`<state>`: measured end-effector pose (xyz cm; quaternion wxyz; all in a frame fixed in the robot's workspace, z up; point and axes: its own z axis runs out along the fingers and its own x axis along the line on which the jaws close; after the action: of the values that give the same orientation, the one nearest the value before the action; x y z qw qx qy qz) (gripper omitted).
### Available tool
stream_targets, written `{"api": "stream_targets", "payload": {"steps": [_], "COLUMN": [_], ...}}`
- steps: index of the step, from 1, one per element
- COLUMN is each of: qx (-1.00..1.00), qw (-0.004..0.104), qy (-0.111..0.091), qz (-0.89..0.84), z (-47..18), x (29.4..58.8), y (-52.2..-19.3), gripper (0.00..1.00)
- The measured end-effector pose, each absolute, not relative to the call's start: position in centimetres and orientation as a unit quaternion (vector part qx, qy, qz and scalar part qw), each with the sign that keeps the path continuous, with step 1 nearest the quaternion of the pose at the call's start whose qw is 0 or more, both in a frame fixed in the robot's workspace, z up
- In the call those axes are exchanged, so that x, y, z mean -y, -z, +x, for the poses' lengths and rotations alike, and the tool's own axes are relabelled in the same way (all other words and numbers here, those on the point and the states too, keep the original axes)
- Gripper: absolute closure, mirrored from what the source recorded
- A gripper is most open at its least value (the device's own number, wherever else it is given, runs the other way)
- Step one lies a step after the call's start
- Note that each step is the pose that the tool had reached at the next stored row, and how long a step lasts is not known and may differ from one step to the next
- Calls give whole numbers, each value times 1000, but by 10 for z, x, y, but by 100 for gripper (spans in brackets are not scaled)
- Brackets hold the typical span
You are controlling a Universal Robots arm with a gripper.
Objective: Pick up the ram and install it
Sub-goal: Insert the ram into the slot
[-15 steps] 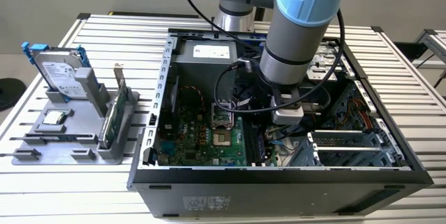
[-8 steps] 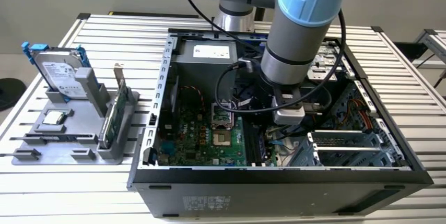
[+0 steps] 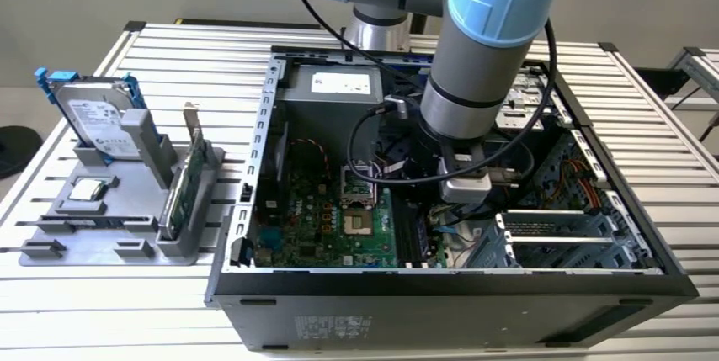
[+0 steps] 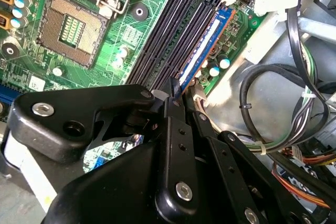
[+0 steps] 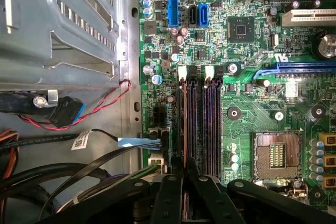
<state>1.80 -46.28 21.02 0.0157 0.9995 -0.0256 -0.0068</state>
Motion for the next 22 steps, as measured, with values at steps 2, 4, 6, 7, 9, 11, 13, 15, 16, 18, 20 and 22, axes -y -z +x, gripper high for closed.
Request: {"api": "stream_targets", "payload": {"steps": [2,4,6,7,9,11,13,15,16,18,20,22], "qx": [25,25,25,25,25,25,25,25,25,25,25,25], "qw": [16,16,16,16,16,16,16,16,16,16,16,16], "qy": [7,7,7,7,7,7,7,7,7,7,7,7], "qz": [1000,1000,1000,1000,1000,1000,1000,1000,1000,1000,1000,1000], "z": [18,18,18,18,18,18,18,18,18,18,18,18], "x": [463,463,463,463,463,463,463,463,463,463,463,463], "y": [-210,-210,-210,-210,-210,-210,-210,-214,-219,-228,-236,-237], "gripper": [100,100,100,0,0,0,0,0,0,0,0,0]}}
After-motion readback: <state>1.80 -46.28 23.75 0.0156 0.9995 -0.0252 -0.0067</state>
